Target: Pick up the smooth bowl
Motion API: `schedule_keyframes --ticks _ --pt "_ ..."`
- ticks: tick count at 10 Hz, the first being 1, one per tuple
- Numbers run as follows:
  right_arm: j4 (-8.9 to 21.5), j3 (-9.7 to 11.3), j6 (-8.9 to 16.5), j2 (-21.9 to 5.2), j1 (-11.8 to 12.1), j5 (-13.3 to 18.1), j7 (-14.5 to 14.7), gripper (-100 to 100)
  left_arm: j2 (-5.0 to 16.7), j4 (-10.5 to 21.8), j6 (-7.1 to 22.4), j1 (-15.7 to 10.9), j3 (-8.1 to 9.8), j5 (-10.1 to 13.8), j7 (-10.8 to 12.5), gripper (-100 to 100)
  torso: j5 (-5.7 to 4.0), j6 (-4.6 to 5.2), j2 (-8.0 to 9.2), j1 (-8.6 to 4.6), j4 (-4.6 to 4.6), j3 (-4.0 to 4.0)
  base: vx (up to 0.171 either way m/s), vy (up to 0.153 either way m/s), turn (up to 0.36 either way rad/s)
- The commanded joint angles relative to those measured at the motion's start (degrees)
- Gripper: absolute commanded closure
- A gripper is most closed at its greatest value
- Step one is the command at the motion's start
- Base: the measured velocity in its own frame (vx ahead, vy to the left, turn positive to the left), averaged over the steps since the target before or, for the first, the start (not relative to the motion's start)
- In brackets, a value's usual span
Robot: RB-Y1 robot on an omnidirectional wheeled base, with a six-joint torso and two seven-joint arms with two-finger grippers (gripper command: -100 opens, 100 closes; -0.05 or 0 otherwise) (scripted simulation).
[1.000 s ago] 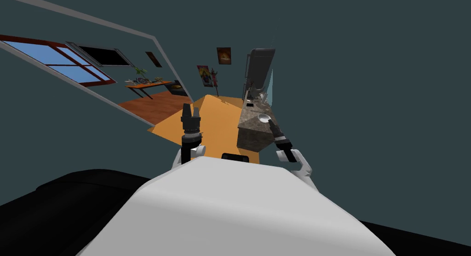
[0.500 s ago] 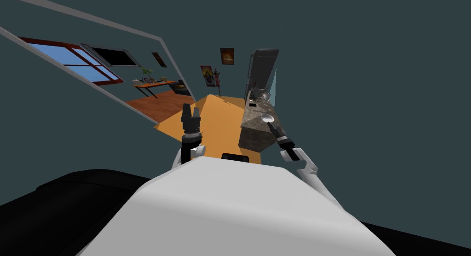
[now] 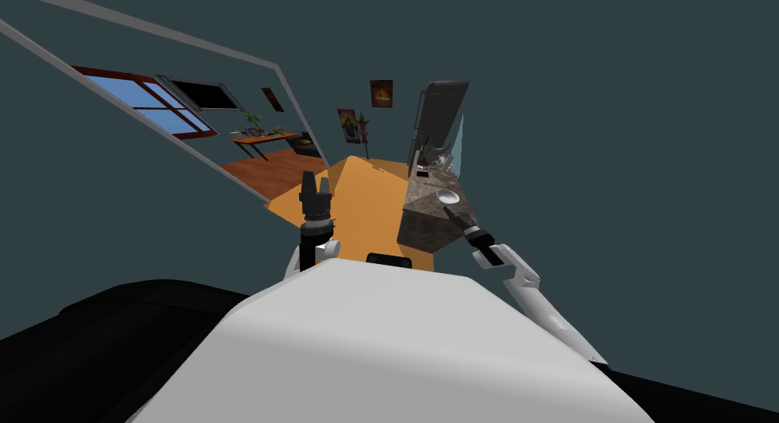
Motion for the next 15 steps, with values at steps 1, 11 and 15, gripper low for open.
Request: schedule_keyframes --ticks 1,11,15 --pt "2.86 0.52 -0.5 -2.86 -0.62 1.87 1.7 -100 0.0 0.0 0.0 0.0 0.0 0.0 0.0 0 0.0 0.0 0.0 0.0 0.0 0.0 -0.025 0.056 0.105" --pt "14.98 2.91 -2.67 -16.74 -1.68 9.82 7.75 -100 0.0 0.0 0.0 0.01 0.0 0.0 0.0 0 -0.01 0.0 -0.11 -0.05 -0.02 -0.06 0.008 0.039 0.089" --pt "19.29 4.04 -3.7 -21.97 -1.59 12.87 9.73 -100 0.0 0.0 0.0 0.0 0.0 0.0 0.0 0 -0.01 -0.03 -0.21 -0.04 -0.04 -0.12 0.036 0.031 0.119"
